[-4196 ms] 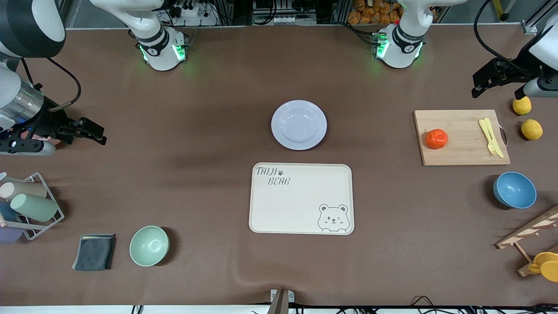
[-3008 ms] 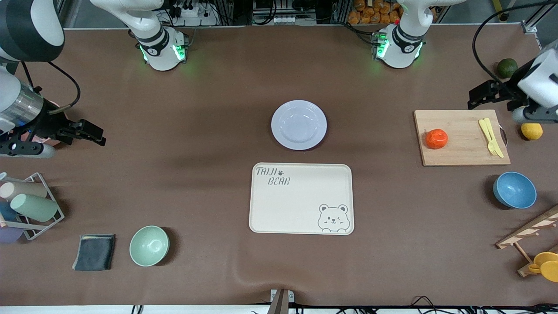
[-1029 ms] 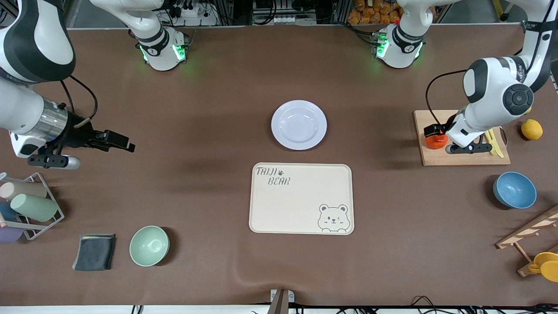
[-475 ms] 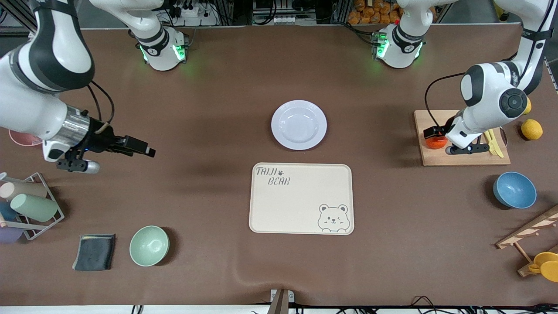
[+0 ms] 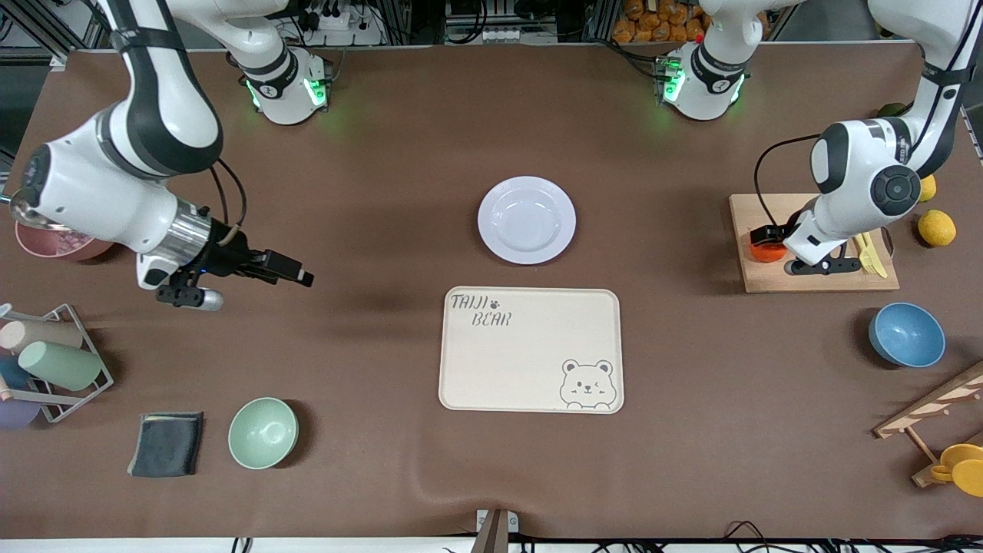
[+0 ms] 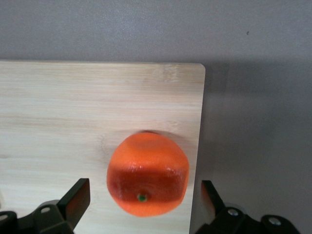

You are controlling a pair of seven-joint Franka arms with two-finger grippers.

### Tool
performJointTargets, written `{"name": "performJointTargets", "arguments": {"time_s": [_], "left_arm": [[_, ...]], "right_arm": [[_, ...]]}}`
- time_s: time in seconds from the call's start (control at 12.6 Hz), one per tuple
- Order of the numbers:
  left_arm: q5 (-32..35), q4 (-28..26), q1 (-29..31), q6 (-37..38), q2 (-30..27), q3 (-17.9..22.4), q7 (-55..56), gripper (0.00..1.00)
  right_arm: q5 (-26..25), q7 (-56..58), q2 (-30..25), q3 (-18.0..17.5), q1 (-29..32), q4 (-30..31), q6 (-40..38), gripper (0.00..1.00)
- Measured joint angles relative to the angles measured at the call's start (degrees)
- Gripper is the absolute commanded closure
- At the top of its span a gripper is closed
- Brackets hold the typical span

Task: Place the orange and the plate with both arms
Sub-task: 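Lift the orange and carry it over the white plate with the left gripper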

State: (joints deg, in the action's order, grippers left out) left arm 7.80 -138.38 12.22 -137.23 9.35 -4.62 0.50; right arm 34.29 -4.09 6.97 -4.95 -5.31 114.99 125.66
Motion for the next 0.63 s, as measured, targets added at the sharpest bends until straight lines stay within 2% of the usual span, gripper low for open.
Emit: {"name": "performJointTargets", "arguments": {"time_s": [0.24, 0.32, 0.4, 0.47, 0.63], "left_arm": [[0.0, 0.0, 0.0, -1.5, 2.1, -0.1, 0.0, 0.0], [0.0, 0.0, 0.0, -1.8, 2.6, -0.1, 0.0, 0.04], [0.0, 0.0, 0.0, -2.0, 3.1, -0.1, 0.0, 0.53], [0.0, 0.0, 0.0, -2.1, 3.5, -0.1, 0.0, 0.7], [0.1, 0.0, 0.0, -2.2, 3.8, -0.1, 0.0, 0.77]], "right_arm": [[8.9, 6.6, 0.9, 0.2, -0.2, 2.6, 0.5, 0.0], [12.5, 9.4, 1.0, 0.4, -0.1, 3.9, 0.7, 0.0], [15.0, 11.4, 1.0, 0.5, 0.0, 5.0, 1.1, 0.0], [16.7, 12.5, 1.0, 0.5, 0.1, 5.7, 1.7, 0.0], [19.8, 13.0, 1.1, 0.5, 0.1, 6.6, 2.2, 0.0]]}}
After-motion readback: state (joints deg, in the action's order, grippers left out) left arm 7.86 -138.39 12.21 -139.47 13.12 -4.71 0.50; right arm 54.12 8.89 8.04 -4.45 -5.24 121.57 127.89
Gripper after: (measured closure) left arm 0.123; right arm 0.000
